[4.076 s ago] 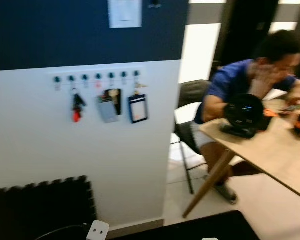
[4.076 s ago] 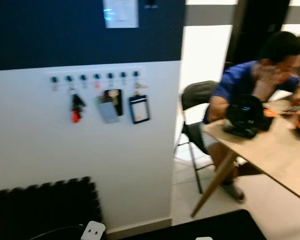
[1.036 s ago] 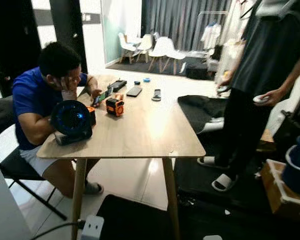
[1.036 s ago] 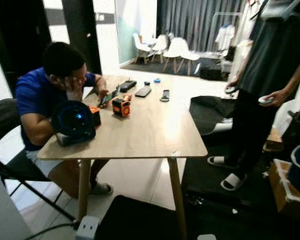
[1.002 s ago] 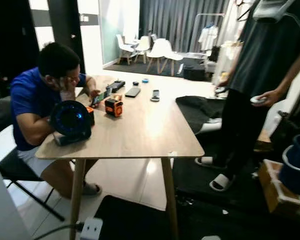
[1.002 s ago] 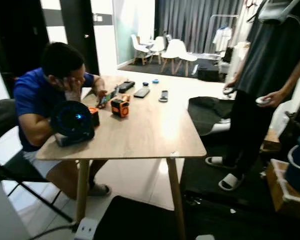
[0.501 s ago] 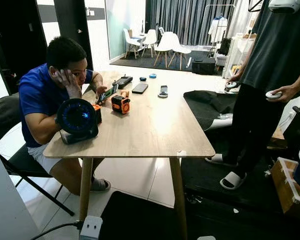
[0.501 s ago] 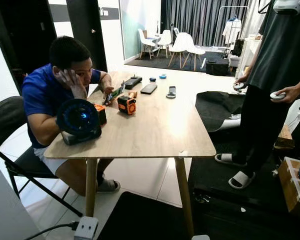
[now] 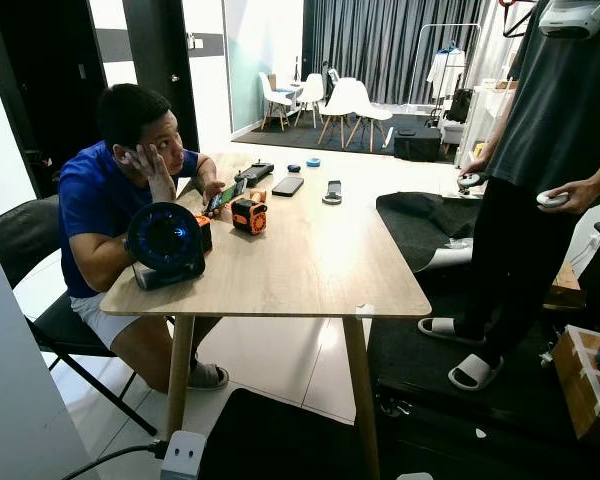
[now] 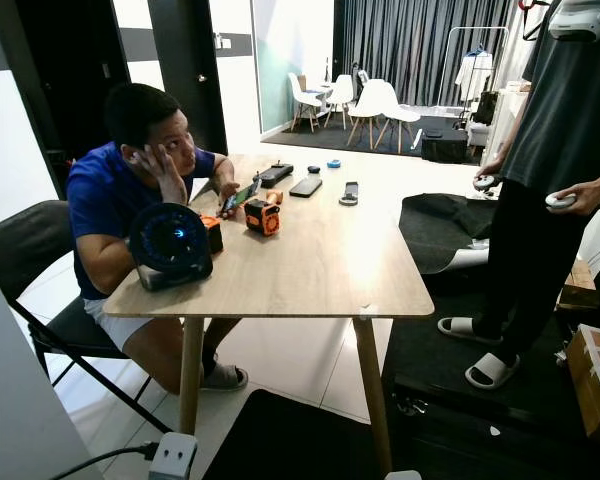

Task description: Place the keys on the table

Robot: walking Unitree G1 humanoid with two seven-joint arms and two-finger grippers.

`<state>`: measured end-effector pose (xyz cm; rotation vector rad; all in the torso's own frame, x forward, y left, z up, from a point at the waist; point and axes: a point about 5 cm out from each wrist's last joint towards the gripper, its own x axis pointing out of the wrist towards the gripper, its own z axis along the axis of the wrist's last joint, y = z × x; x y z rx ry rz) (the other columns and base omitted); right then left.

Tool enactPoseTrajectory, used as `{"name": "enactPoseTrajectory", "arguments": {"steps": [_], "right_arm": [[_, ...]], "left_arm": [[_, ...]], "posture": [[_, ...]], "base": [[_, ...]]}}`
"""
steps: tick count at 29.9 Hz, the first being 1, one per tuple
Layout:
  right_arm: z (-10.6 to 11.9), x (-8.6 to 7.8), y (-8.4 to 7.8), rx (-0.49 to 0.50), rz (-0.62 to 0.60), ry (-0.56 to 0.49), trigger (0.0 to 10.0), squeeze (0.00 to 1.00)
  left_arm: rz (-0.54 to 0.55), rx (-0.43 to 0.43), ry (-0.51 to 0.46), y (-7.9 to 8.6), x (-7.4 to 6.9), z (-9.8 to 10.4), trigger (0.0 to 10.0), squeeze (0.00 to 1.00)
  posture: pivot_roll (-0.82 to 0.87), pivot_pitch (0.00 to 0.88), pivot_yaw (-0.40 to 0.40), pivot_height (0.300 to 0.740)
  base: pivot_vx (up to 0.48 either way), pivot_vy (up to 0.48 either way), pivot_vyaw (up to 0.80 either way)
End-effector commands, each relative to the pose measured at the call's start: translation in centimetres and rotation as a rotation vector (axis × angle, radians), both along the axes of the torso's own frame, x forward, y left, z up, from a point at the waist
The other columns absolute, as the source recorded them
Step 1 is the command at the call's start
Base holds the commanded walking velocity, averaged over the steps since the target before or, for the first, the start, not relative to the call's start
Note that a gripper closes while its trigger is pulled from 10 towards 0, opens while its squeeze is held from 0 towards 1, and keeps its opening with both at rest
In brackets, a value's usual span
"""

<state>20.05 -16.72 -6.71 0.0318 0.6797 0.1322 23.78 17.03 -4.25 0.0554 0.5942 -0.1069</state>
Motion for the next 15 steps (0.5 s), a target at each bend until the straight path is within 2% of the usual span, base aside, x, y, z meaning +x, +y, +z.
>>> {"name": "enactPoseTrajectory", "arguments": {"steps": [1, 15], "right_arm": [[-0.30, -0.44, -0.07, 0.001, -0.010, 0.023, 10.0, 0.00], [-0.37, -0.58, -0.06, -0.003, -0.012, 0.026, 10.0, 0.00]], "left_arm": [[0.002, -0.005, -0.004, 0.07, -0.10, -0.02, 10.0, 0.00], [0.012, -0.001, -0.009, 0.22, -0.17, -0.02, 10.0, 0.00]], "posture": [[0.05, 0.022, 0.018, 0.740], [0.05, 0.026, 0.015, 0.740]], "base": [[0.000, 0.000, 0.00], [0.000, 0.000, 0.00]]}}
